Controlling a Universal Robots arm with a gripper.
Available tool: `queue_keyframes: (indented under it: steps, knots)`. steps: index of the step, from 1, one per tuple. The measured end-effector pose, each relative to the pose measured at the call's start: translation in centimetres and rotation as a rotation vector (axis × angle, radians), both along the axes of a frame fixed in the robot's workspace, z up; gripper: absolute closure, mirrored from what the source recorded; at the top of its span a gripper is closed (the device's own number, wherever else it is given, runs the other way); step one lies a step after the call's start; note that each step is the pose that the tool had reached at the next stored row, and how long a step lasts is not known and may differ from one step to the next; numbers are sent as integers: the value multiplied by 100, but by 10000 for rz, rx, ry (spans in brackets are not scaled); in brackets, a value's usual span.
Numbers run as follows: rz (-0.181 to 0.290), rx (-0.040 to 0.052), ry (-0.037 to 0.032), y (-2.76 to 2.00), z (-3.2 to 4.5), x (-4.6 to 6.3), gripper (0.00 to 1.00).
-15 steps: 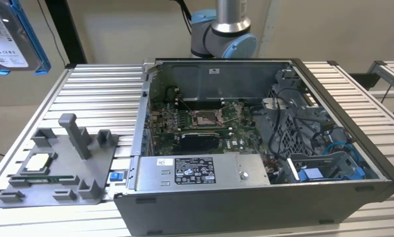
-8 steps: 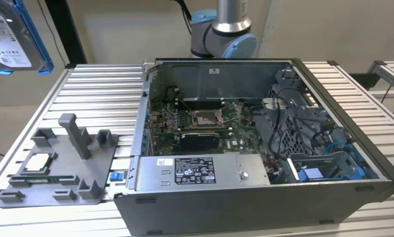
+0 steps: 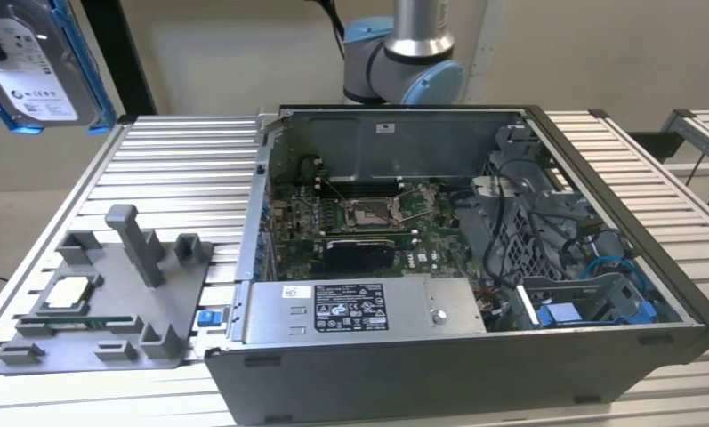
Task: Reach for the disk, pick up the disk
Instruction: 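Pick up the disk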
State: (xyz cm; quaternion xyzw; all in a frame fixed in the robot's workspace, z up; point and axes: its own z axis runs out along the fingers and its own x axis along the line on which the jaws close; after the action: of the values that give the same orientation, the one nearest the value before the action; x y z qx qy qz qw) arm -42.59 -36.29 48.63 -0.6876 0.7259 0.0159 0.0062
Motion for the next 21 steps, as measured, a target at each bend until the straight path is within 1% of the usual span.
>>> queue_keyframes:
  steps: [3, 13, 21]
  knots:
    - [0, 3, -1, 0, 0, 83, 100]
    - [-1, 2, 0, 0, 0, 280, 100]
    - [0, 2, 1, 0, 0, 509, 100]
